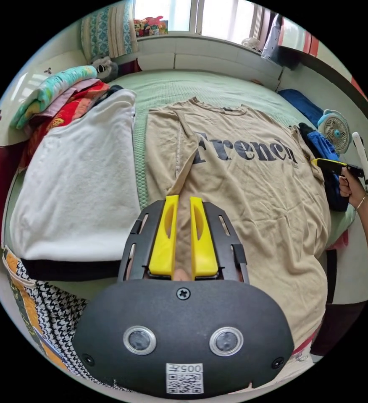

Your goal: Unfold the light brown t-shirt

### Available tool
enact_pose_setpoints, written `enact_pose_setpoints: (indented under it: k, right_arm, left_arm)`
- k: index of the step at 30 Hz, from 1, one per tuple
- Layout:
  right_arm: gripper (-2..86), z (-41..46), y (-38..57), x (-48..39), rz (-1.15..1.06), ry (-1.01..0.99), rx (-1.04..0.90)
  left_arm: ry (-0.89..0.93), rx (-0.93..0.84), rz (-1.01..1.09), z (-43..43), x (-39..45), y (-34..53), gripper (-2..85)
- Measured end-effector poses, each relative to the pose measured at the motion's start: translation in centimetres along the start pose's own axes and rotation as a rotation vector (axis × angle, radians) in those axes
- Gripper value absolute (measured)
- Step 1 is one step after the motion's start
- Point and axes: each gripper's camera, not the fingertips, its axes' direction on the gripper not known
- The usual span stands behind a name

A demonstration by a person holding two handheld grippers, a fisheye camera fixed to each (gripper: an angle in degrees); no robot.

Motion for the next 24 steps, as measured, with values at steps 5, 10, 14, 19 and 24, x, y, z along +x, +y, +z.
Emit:
enact_pose_setpoints:
  k: [5,10,14,19,24]
  right_arm:
    - [8.5,-2.4,-0.7,-3.3,-0.059,-0.097,0.096]
    - [8.7,-2.8,-2.3,-9.2,-0.130,-0.232,0.127]
    - [9.2,-2.5,-5.1,-13.8,-0.184,-0.352,0.131]
    - [9.2,-2.2,-12.1,-22.7,-0.337,-0.401,0.139]
    - [9.3,-0.1,-19.0,-29.1,-0.327,-0.441,0.112]
  left_arm:
    - [0.006,0.039,0.027,-1.0,-0.7,-1.1,9.6]
    - [0.005,-0.024,0.011,1.0,-1.4,-3.2,9.9]
    - [-0.037,-0.029,-0.022,1.4,-2.4,-3.7,7.5]
    - [-0.038,-0.042,-0.037,1.4,-3.7,-4.0,6.2]
    - [-0.044,-0.064,-0.027,1.5,-4.7,-4.9,5.6]
